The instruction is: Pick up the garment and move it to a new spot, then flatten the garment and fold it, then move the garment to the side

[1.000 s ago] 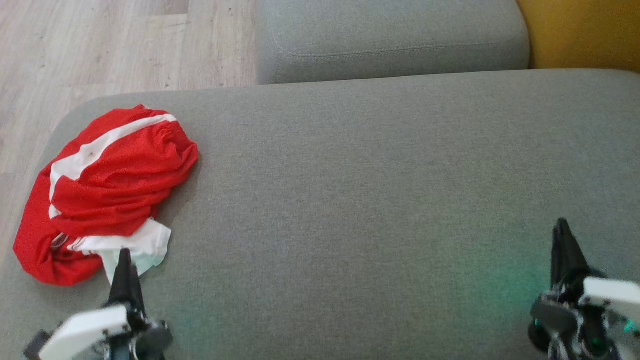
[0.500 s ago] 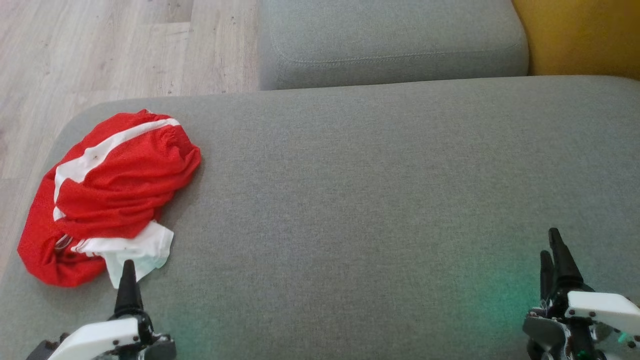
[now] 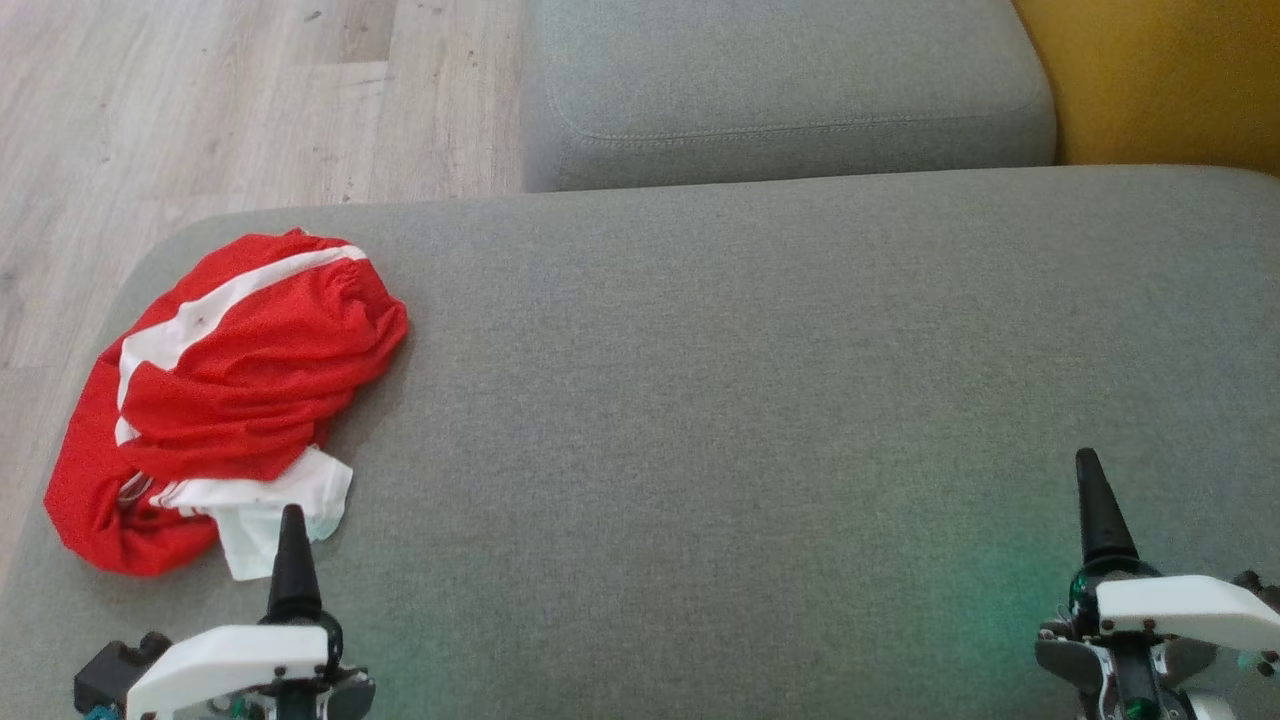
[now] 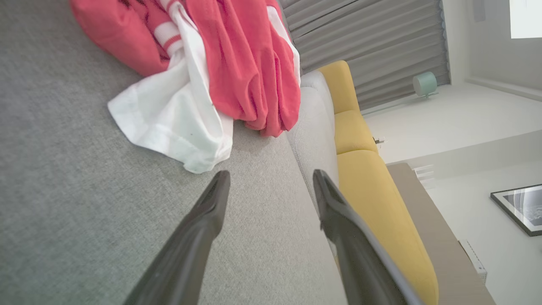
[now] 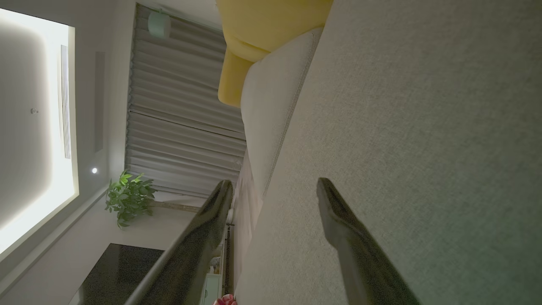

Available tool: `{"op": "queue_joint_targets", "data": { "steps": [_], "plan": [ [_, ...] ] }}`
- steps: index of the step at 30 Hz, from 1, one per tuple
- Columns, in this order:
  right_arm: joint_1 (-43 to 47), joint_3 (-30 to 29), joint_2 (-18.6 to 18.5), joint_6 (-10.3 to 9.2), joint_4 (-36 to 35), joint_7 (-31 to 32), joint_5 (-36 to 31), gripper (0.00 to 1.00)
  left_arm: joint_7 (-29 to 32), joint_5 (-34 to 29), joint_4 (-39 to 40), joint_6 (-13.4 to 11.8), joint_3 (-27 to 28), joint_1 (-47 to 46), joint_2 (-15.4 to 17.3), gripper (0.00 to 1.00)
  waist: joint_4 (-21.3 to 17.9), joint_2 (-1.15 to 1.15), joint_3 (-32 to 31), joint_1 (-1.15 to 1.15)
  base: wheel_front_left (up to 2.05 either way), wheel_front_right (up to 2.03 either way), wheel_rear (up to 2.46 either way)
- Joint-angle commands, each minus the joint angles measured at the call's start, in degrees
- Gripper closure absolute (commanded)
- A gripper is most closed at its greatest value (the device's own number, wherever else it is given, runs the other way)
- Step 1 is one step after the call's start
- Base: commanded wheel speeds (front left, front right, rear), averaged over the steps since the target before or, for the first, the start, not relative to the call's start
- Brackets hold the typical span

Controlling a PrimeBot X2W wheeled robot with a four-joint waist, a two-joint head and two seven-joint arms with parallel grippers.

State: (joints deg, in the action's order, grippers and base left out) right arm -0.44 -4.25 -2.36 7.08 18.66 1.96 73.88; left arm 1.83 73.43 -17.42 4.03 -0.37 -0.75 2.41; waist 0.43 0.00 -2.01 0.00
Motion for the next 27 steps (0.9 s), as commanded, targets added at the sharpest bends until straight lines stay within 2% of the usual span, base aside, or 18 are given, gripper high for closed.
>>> {"op": "queue_joint_targets", "data": {
  "steps": [1,27],
  "plan": [
    [-1.49,0.68,-0.28,0.23,-2.28,-0.9,-2.22,0.0,-0.84,-2.2,2.25,-0.23,-0.3,-2.01,0.26,0.0,0.05,0.0,-0.11,0.0,0.0,0.0,0.0],
    [0.27,5.37,-0.34,0.28,-2.05,-5.29,-21.34,0.0,-5.21,-20.16,3.13,-1.61,-4.53,-0.94,0.32,0.0,0.79,0.0,-3.06,0.0,0.0,0.0,0.0]
  ]
}}
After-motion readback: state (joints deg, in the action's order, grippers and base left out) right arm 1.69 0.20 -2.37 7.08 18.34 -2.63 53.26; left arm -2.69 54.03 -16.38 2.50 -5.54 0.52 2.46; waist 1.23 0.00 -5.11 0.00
